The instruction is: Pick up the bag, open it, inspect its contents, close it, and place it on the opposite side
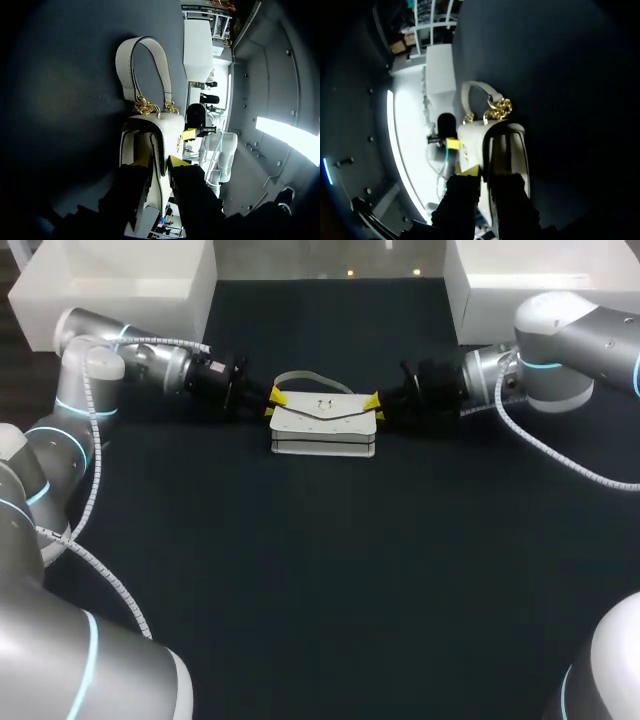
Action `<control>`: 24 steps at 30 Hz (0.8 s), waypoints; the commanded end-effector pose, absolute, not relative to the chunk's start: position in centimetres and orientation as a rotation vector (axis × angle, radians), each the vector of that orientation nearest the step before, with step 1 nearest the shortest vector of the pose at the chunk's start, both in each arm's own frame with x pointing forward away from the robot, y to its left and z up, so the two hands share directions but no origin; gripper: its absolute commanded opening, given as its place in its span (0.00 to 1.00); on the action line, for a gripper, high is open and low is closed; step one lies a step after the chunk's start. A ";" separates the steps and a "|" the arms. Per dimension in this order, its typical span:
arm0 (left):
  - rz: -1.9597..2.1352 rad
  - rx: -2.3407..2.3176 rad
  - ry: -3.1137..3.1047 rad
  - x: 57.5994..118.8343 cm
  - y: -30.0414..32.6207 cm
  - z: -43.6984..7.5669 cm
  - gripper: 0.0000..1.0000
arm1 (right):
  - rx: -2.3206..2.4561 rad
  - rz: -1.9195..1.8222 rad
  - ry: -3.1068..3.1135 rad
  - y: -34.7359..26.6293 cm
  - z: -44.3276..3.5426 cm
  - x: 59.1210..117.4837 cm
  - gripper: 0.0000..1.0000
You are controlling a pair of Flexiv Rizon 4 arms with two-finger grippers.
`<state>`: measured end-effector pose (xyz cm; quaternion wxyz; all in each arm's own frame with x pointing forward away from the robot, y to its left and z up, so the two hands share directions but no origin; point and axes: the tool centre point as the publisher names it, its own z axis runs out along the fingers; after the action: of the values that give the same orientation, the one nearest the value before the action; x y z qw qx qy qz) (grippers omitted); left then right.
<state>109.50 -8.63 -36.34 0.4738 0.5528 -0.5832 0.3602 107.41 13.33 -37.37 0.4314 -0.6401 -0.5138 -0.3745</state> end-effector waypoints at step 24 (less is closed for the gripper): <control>1.014 1.461 -1.450 106.7 -3.1 -32.3 1.00 | -1.618 -0.912 -1.345 12.5 -35.8 102.8 0.36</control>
<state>107.76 -3.65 -32.69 0.4510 0.5496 -0.6007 0.3657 102.94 12.36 -35.52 0.4108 -0.6432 -0.5356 -0.3615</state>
